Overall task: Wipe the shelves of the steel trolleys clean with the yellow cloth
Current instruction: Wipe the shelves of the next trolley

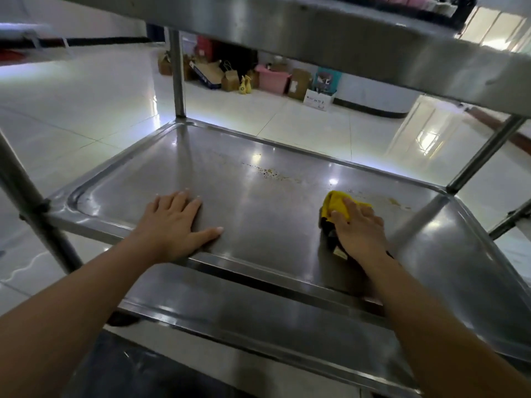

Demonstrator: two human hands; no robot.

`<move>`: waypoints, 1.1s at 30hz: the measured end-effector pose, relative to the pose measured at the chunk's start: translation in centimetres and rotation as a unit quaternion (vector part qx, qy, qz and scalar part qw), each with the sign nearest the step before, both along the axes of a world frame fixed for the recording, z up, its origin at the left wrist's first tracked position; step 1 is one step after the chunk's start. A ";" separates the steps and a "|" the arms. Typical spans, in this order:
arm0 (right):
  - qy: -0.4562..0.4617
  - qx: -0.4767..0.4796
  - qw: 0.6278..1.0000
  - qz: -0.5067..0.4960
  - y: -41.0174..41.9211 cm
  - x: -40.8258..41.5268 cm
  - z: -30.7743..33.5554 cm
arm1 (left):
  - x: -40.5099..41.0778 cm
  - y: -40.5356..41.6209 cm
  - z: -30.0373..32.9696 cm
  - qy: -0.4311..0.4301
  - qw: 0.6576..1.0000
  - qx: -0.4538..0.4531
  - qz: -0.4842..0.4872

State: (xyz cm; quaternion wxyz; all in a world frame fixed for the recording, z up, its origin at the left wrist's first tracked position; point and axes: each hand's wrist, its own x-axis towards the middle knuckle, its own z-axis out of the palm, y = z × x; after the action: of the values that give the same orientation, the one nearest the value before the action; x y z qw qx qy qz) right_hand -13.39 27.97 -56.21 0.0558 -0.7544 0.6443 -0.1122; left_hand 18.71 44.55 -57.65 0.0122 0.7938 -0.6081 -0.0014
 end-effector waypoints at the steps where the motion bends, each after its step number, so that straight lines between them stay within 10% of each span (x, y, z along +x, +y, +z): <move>1: 0.010 0.012 1.000 -0.004 -0.4 1.7 0.0 | 0.1 -0.1 -0.2 0.005 1.000 0.000 0.004; 11: -0.054 0.089 0.933 0.344 5.8 15.7 -0.7 | 0.3 -0.2 -0.5 0.015 0.996 -0.039 0.081; 22: -0.046 0.045 0.995 0.070 -6.3 10.4 -0.5 | 0.2 -0.1 -0.8 0.004 0.997 -0.049 0.056; 33: -0.061 0.039 0.931 0.359 0.5 15.1 -1.3 | 4.0 0.6 1.2 -0.012 0.999 -0.037 -0.028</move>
State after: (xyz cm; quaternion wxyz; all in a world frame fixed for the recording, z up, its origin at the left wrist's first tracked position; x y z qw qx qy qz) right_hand 1.73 28.48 -57.51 0.1611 -0.9242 0.3299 -0.1051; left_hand 22.69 45.19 -56.43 0.0340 0.7752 -0.6301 0.0304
